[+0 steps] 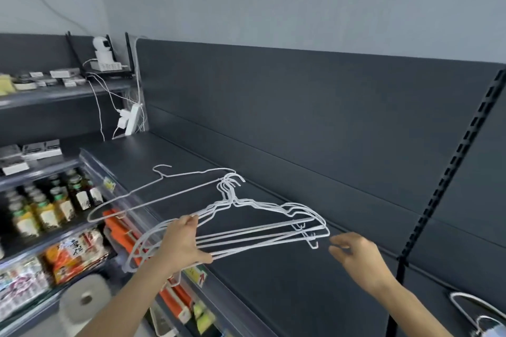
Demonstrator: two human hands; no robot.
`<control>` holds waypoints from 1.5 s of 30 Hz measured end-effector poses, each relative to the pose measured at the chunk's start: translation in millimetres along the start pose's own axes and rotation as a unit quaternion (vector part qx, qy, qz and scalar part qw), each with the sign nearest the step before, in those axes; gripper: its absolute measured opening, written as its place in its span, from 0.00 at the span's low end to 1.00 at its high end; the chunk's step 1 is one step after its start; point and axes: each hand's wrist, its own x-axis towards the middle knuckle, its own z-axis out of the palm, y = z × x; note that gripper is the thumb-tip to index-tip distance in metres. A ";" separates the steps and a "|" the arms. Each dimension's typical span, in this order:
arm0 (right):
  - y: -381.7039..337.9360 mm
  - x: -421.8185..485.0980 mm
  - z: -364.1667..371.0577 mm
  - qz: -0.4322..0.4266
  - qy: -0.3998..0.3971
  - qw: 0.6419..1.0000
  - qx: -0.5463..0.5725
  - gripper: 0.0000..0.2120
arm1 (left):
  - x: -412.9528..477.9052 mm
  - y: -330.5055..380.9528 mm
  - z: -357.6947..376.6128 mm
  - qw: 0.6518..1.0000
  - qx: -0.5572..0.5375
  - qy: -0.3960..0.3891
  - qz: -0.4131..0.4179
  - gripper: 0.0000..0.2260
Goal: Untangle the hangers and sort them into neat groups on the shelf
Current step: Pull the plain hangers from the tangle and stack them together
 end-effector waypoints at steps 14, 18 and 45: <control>41.0 -36.8 -11.8 0.087 -0.007 0.996 -0.034 0.10 | -2.3 84.8 16.8 0.991 -0.019 0.079 0.105 0.26; 59.9 -67.8 -34.8 0.098 -0.004 0.990 -0.097 0.22 | -25.9 148.2 29.6 0.973 -0.064 0.058 0.216 0.22; 353.5 -389.4 -298.6 0.253 0.093 0.939 -0.214 0.23 | -294.3 567.0 131.9 0.890 -0.047 -0.026 0.452 0.19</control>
